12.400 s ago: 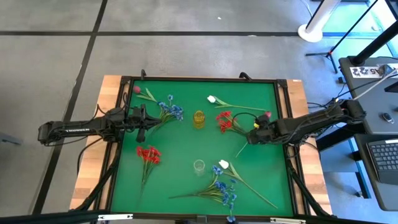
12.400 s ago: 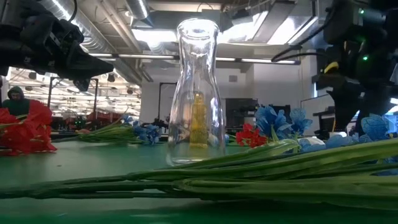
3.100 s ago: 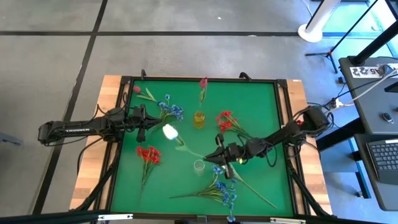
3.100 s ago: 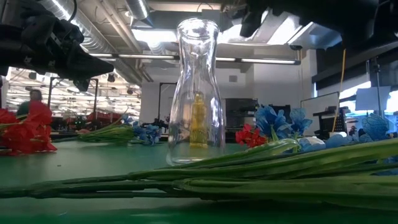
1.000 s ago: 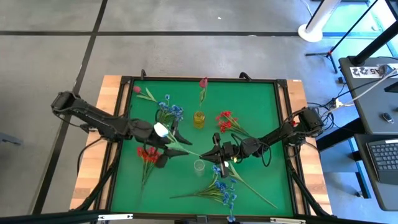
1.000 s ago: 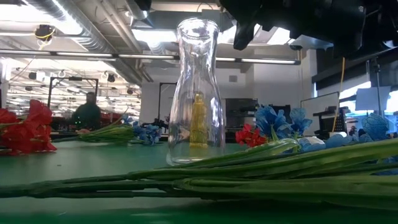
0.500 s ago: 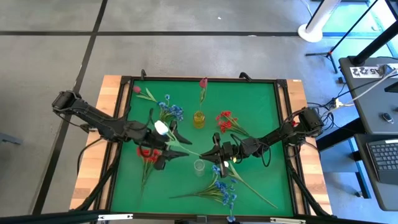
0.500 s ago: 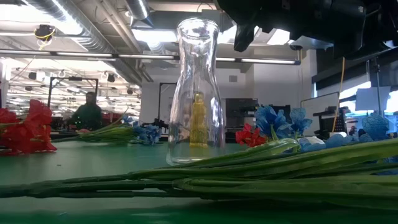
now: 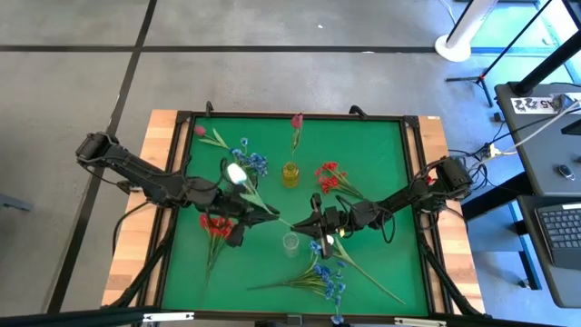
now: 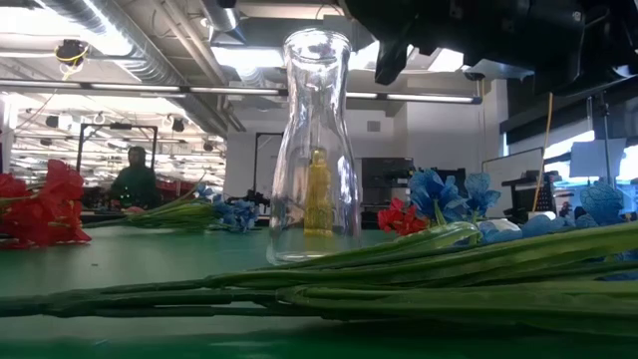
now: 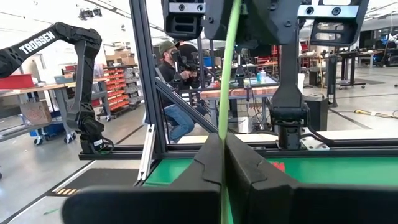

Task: Sort flowers into vase by color
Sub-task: Put the top white tulip into the transparent flower vase

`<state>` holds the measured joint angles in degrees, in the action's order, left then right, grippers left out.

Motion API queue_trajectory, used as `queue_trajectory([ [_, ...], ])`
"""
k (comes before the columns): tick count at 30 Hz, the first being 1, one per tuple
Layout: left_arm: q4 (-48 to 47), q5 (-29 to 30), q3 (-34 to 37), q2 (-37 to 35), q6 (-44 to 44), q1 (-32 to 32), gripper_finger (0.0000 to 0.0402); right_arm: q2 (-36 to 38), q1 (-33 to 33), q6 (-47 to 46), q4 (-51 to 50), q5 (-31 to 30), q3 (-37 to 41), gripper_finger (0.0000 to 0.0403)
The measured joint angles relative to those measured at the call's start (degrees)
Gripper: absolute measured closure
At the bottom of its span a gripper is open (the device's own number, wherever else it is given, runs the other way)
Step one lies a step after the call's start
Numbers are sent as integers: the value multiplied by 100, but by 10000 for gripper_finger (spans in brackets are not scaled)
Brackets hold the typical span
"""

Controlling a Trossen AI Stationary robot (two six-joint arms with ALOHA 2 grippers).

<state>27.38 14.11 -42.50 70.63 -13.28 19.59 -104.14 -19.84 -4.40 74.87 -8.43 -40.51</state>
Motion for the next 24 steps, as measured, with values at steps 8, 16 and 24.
queue_trajectory([
  [8, -111, 338, 2, 0, -271, 36, 397, 60, 0, 39, -249, -130, 2, 348],
  [16, -149, 332, 4, 0, -314, 47, 399, 912, 0, 136, -1904, -221, 2, 200],
  [24, -1058, 64, -431, 56, -465, 49, 401, 2459, -2, 23, -4613, -868, 2, 111],
])
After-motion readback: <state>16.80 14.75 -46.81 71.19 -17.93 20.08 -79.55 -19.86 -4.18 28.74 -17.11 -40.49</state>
